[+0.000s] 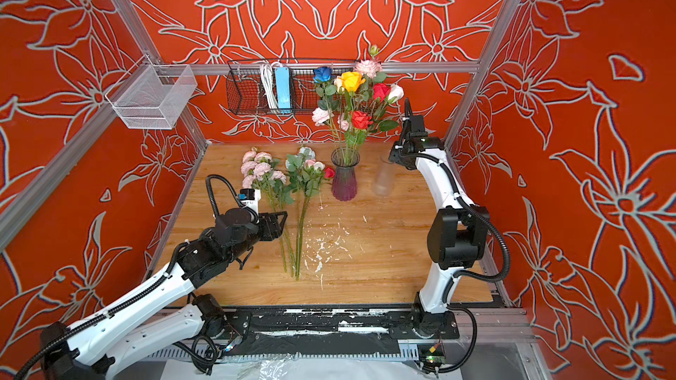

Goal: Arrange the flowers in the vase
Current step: 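Lower the right gripper onto the glass cup rim and close it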

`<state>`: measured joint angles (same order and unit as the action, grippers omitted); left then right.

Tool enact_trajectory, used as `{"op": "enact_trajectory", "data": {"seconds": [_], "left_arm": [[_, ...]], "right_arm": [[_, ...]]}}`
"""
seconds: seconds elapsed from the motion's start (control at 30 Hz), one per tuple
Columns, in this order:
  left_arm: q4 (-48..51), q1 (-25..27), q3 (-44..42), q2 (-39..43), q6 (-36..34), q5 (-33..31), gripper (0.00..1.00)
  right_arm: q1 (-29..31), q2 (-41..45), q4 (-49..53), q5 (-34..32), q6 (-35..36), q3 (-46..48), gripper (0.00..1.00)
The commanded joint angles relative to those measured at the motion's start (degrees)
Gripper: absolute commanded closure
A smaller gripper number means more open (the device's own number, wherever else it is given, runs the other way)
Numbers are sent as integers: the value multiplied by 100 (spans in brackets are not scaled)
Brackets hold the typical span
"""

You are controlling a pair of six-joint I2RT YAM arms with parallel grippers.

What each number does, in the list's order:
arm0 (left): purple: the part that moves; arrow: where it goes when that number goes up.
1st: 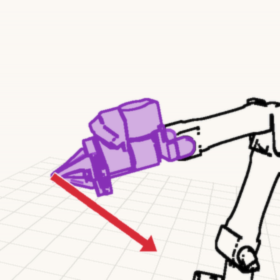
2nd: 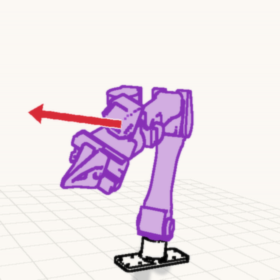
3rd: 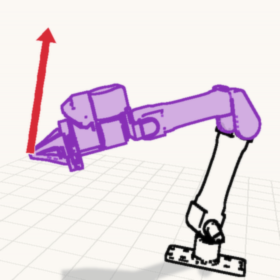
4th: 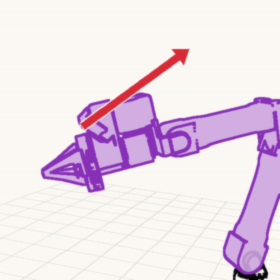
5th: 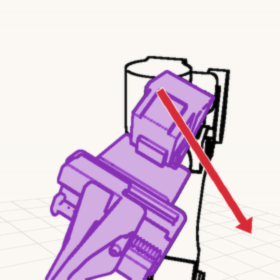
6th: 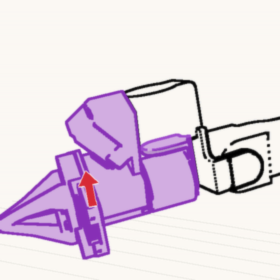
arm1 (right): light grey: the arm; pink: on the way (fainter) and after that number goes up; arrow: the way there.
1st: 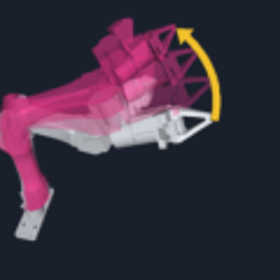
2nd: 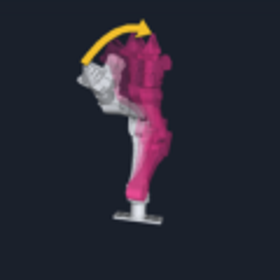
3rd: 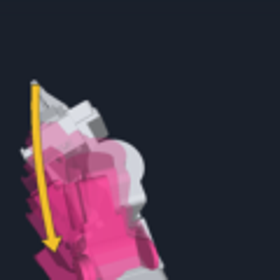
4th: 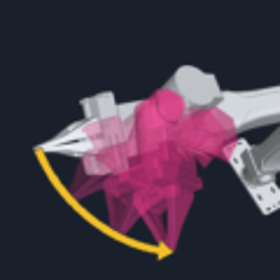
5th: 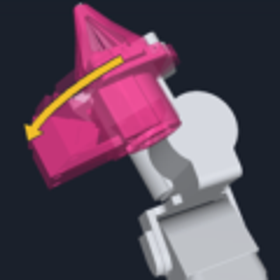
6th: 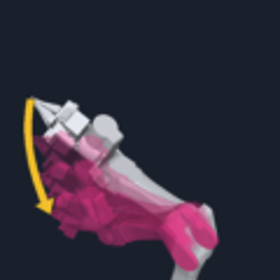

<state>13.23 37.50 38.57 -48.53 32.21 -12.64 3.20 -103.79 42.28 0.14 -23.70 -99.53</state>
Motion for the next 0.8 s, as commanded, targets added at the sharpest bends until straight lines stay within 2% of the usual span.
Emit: {"op": "enact_trajectory", "data": {"seconds": [0.0, 0.37, 0.6, 0.77], "left_arm": [[107, -32, 133, -14, 138, -27, 28], [613, -41, 432, -13, 49, -219, 28], [810, -41, 398, 229, 66, -334, 28], [900, -41, 500, 235, 38, -350, 28]], "right_arm": [[-18, -189, 98, 182, 81, -138, 49], [-64, -251, 2, 223, -160, -38, 68], [-114, 49, -225, 393, -154, 317, 90], [-153, 332, -282, 444, -139, 546, 99]]}}
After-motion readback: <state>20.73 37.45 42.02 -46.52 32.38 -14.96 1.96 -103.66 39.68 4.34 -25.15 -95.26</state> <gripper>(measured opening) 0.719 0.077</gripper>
